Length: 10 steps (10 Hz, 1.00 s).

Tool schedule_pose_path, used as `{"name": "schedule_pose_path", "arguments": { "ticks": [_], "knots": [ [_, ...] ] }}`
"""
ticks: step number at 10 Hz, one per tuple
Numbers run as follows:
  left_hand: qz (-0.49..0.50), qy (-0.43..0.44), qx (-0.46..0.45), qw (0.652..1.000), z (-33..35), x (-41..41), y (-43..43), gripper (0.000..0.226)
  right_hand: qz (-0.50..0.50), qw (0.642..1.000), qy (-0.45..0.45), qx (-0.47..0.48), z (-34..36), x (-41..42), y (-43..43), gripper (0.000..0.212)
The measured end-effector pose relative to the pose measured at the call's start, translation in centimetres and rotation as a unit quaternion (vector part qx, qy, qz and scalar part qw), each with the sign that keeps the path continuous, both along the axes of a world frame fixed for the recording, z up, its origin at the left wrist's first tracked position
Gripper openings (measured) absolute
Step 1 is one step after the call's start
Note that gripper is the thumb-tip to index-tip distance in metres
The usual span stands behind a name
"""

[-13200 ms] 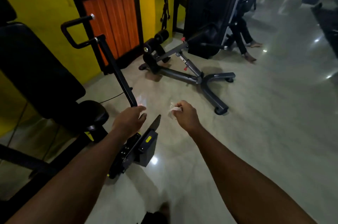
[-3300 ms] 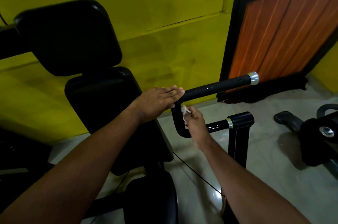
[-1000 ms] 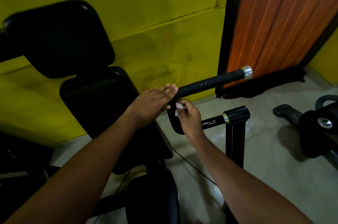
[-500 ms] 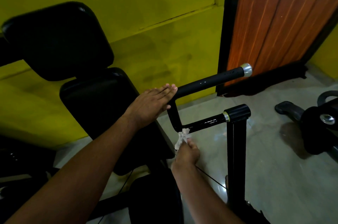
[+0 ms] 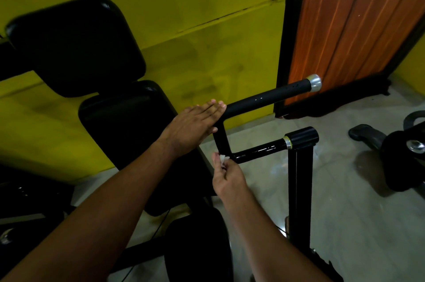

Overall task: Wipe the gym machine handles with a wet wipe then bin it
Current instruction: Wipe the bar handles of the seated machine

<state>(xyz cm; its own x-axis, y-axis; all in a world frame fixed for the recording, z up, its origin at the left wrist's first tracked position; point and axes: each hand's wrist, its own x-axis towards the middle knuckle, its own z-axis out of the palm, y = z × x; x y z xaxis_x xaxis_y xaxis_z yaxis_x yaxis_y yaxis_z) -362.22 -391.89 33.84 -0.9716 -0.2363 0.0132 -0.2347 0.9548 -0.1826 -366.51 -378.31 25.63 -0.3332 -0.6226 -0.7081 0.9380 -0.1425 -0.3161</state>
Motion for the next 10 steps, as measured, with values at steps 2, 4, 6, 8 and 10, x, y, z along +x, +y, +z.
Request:
{"name": "schedule_pose_path", "arguments": {
  "ticks": [2, 4, 6, 8, 10],
  "knots": [
    [0.001, -0.005, -0.009, 1.0, -0.1, -0.1, -0.5, 0.066, -0.067, 0.982, -0.177, -0.023, 1.3, -0.3, -1.5, 0.019],
    [0.004, 0.001, -0.008, 1.0, -0.1, -0.1, -0.3, 0.066, -0.024, 0.932, 0.326, 0.156, 1.8, -2.8, -0.5, 0.022],
    [0.002, 0.015, -0.007, 1.0, -0.1, 0.0, -0.1, 0.065, 0.112, 0.876, 0.463, 0.082, 2.0, -6.2, -3.0, 0.019],
    [0.018, 0.011, 0.004, 1.0, -0.4, 0.1, 0.0, 0.066, 0.195, 0.825, 0.516, 0.122, 0.7, -6.9, -2.2, 0.02],
    [0.047, 0.022, 0.025, 0.998, -0.5, 0.1, 0.9, 0.063, 0.246, 0.706, 0.639, 0.18, -1.1, -5.7, -0.8, 0.02]
  ]
}}
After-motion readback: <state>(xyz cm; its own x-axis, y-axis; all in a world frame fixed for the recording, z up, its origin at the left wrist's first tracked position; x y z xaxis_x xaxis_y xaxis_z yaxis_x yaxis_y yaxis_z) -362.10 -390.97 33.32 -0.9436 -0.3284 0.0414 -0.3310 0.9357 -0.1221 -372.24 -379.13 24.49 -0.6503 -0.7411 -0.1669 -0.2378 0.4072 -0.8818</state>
